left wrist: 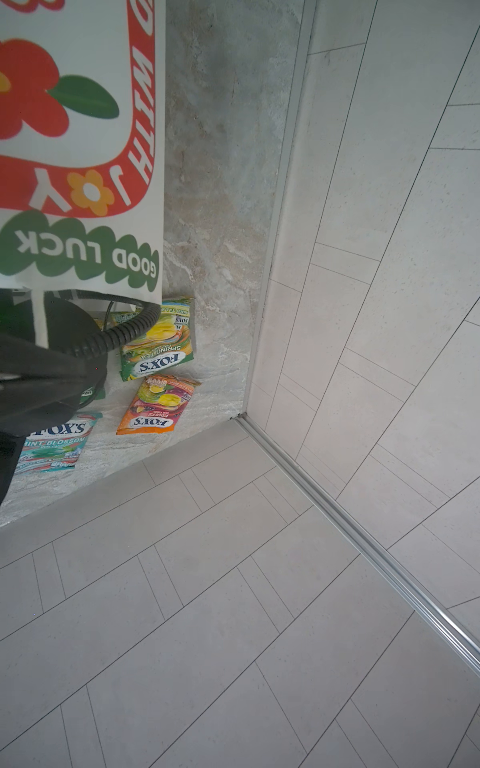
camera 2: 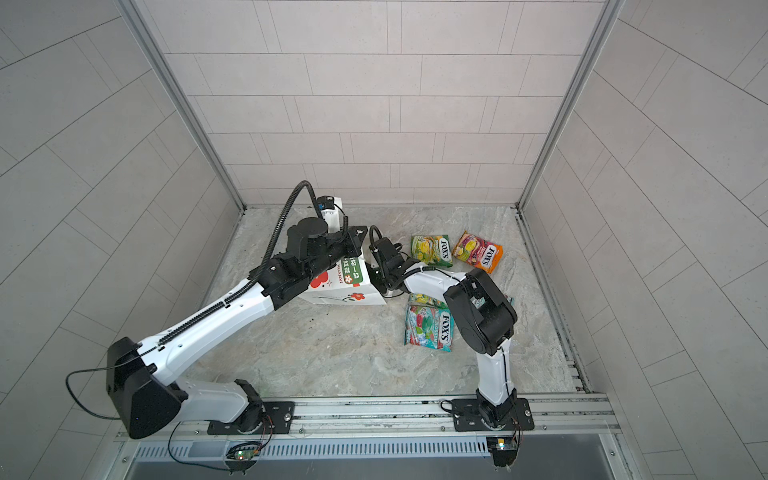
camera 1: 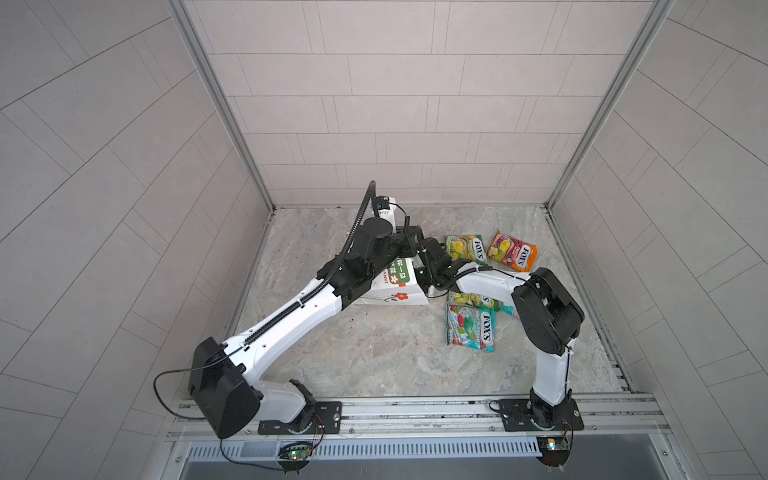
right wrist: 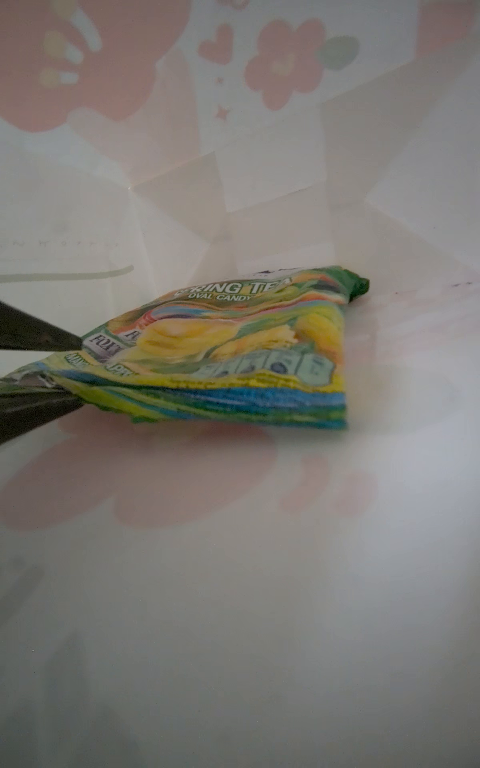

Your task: Take the snacks out of the paper bag

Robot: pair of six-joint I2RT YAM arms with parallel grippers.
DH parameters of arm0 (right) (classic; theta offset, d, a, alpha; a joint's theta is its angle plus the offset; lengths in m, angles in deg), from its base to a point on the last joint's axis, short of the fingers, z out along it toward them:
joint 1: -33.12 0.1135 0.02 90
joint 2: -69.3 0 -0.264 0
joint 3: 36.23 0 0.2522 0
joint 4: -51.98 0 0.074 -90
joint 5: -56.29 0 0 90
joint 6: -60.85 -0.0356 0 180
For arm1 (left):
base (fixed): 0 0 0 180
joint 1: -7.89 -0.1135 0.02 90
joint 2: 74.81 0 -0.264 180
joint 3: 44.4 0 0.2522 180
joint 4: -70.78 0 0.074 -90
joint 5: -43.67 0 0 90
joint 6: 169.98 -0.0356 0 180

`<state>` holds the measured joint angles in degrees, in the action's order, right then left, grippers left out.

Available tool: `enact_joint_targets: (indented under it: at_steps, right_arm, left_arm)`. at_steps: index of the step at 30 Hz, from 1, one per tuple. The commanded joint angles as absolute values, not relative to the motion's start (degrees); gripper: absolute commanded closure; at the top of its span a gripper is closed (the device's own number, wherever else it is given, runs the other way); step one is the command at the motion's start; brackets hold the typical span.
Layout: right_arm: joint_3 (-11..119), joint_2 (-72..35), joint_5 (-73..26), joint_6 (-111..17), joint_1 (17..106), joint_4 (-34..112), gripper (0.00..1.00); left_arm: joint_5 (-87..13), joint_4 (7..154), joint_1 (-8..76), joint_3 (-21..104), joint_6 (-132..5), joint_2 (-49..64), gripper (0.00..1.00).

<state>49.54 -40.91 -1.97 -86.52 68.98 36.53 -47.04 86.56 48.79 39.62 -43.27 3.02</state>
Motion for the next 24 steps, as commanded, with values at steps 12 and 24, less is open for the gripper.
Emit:
enact_joint_targets:
  at_steps: [12,24]
  right_arm:
    - [46.3,-32.9,-0.9,-82.3,69.3,36.1,1.0]
    - [45.8,-24.0,-1.0,-79.1,68.7,33.4,1.0]
  left_arm:
    - [-58.8,92.9,48.8,40.8,-46.9,-0.3,1.0]
    - [-60.9,95.3,48.8,40.5,-49.3,-0.9,1.0]
